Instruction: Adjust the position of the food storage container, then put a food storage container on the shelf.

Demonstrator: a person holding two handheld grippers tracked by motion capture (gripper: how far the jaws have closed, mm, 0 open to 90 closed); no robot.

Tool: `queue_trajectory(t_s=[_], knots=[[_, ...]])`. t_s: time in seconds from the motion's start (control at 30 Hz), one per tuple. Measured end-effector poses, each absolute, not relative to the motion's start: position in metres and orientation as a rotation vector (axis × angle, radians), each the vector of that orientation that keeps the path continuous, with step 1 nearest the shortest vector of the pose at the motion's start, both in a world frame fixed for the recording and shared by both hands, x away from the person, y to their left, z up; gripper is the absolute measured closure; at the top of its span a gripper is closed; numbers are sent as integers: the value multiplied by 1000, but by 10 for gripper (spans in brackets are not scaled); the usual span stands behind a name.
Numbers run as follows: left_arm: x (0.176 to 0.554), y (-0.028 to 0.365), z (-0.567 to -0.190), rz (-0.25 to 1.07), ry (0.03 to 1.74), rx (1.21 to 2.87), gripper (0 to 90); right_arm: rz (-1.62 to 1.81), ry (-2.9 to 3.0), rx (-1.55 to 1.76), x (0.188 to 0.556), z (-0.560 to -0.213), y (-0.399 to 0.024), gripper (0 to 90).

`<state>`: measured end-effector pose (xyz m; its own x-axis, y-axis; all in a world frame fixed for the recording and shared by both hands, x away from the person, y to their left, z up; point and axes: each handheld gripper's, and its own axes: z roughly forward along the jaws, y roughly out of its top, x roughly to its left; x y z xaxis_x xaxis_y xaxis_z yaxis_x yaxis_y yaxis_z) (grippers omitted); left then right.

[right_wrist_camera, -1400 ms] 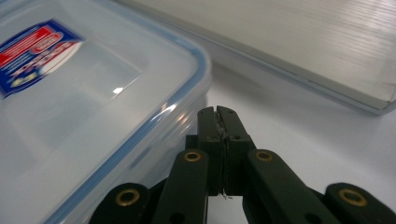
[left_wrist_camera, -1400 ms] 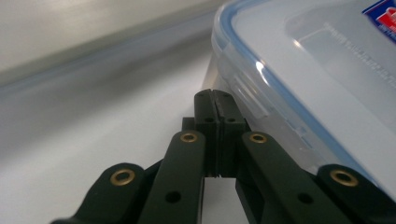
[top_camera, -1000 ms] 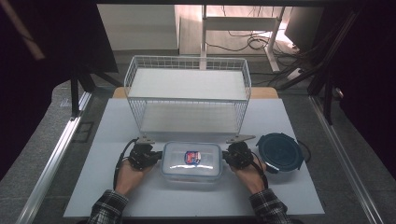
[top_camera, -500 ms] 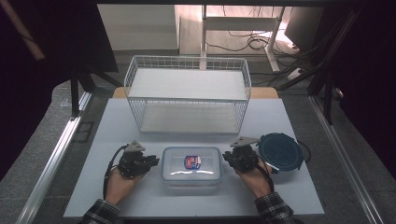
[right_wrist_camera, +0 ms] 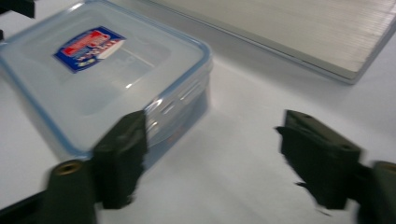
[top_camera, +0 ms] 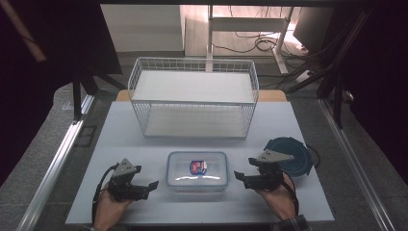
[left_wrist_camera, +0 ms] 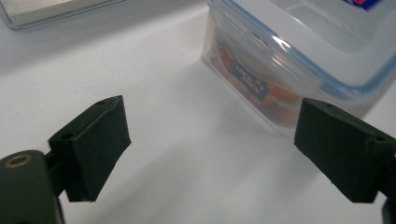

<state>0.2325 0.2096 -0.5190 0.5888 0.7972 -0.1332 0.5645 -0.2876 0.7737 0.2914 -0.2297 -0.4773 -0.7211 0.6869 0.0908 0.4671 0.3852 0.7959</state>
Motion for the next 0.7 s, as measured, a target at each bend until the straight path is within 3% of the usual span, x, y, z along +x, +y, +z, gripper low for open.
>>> queue_trajectory(t_s=[0.2, 0.7], knots=[[230, 210, -527, 375, 1054, 2006, 50, 1230, 2437, 1010, 287, -489, -231, 71], [239, 210, -521, 220, 1060, 1921, 61, 1248, 2426, 1019, 289, -488, -224, 40]])
